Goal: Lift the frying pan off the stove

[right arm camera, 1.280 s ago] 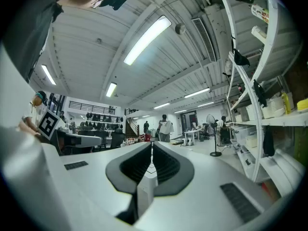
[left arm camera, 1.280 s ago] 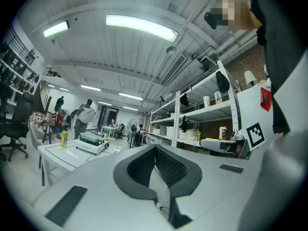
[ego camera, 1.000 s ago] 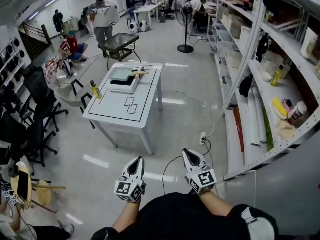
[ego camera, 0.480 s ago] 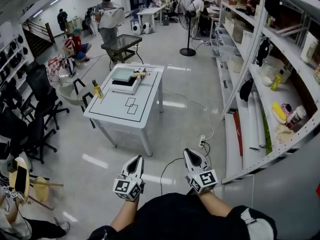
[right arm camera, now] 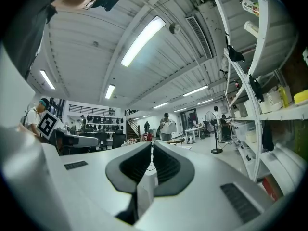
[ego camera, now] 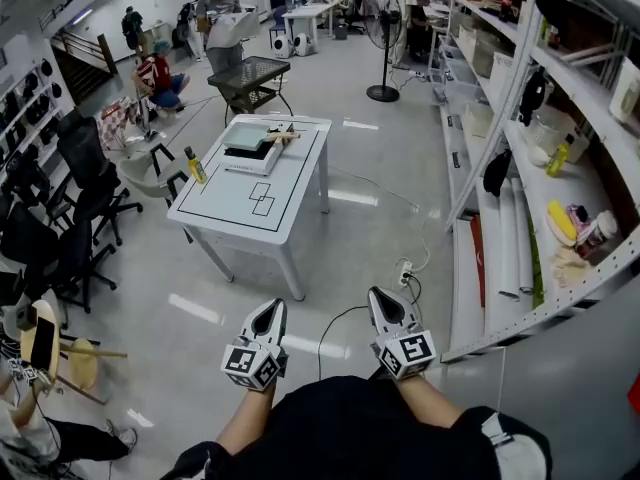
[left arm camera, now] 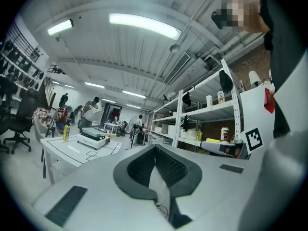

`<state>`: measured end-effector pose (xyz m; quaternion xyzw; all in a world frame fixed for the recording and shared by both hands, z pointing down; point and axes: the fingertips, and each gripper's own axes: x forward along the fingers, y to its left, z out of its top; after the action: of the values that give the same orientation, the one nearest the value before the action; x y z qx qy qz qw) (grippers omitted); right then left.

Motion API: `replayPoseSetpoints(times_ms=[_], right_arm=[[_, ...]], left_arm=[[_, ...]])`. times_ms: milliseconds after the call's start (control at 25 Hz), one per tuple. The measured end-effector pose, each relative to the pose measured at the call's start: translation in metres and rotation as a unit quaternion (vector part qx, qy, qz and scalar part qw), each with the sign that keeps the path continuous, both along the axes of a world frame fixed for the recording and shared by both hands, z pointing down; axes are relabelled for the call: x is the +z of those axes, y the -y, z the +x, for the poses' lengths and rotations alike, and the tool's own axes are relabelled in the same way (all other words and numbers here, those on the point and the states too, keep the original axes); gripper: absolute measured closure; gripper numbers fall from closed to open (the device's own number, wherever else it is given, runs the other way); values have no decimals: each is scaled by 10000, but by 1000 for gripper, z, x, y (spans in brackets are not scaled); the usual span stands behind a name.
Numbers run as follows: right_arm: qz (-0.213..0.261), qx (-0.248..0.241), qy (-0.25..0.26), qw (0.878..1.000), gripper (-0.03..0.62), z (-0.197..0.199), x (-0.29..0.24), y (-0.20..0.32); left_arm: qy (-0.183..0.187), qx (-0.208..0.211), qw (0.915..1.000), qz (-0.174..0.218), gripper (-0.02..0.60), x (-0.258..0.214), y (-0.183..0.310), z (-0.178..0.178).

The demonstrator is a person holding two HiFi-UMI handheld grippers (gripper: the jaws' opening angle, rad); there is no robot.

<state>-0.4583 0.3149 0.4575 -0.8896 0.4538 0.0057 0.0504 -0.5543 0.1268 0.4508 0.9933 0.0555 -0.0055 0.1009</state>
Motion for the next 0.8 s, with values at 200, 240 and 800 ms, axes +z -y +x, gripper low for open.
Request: replayPoseSetpoints(times_ms=[200, 240, 800], right_arm=[[-11, -7, 89, 10000, 569, 13, 6, -13], [-17, -20, 110, 9999, 569, 15, 7, -16], [-124, -239, 305, 9992, 569, 32, 27, -65]], left_arm=[[81, -84, 9999, 76, 565, 2, -11, 8], [113, -112, 9998, 75, 565, 3, -14, 10], [370, -239, 9990, 68, 566, 22, -66, 22]])
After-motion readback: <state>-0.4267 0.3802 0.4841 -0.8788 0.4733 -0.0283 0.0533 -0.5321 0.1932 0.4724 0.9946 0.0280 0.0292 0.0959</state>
